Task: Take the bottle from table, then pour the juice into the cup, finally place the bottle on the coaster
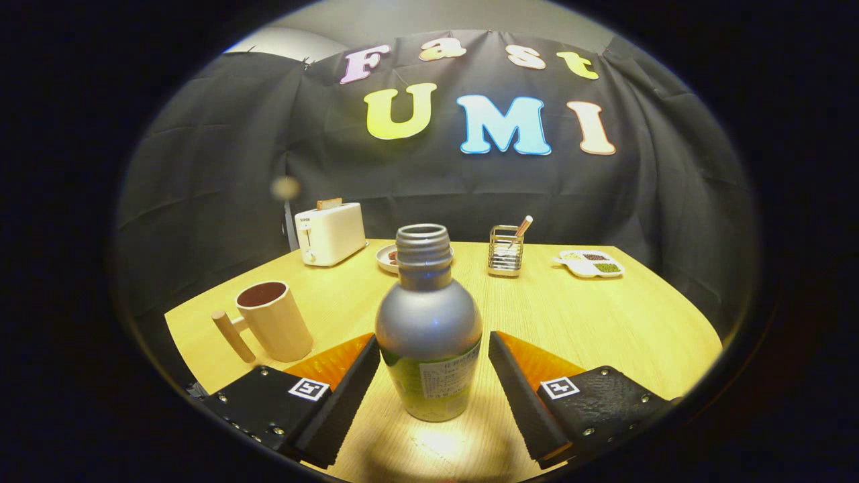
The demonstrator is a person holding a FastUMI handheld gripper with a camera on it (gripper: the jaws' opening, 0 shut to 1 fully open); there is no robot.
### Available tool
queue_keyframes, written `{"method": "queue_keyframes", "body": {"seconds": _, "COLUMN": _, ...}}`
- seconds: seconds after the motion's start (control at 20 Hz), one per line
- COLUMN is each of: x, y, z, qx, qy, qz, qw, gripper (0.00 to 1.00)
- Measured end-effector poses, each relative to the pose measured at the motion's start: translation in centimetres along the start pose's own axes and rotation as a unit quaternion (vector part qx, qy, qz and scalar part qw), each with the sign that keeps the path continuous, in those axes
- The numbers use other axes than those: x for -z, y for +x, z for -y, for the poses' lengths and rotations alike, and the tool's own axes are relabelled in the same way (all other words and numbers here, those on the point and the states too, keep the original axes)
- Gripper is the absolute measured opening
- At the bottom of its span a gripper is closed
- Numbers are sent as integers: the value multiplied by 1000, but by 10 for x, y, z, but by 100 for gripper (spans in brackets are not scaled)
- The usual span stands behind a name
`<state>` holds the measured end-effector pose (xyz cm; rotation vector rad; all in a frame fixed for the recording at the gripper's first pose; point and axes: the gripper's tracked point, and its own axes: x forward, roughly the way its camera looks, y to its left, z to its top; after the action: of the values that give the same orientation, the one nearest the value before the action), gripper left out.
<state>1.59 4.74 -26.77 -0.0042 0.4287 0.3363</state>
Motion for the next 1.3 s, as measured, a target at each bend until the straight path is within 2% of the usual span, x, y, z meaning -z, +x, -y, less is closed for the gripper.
{"method": "queue_keyframes", "body": {"seconds": 0.6, "x": 31, "y": 12, "z": 2, "qx": -5, "qy": 12, "qz": -51, "qw": 999, "gripper": 99}}
{"method": "queue_keyframes", "body": {"seconds": 0.7, "x": 30, "y": 13, "z": 0, "qx": -6, "qy": 10, "qz": -51, "qw": 999, "gripper": 92}}
{"method": "queue_keyframes", "body": {"seconds": 0.75, "x": 31, "y": 13, "z": 0, "qx": -4, "qy": 6, "qz": -52, "qw": 999, "gripper": 82}}
{"method": "queue_keyframes", "body": {"seconds": 0.9, "x": 30, "y": 14, "z": 0, "qx": 2, "qy": -18, "qz": -58, "qw": 998, "gripper": 79}}
{"method": "queue_keyframes", "body": {"seconds": 1.05, "x": 28, "y": 13, "z": 1, "qx": -3, "qy": -35, "qz": -71, "qw": 997, "gripper": 71}}
{"method": "queue_keyframes", "body": {"seconds": 1.3, "x": 8, "y": 14, "z": -1, "qx": -6, "qy": -73, "qz": -73, "qw": 995, "gripper": 71}}
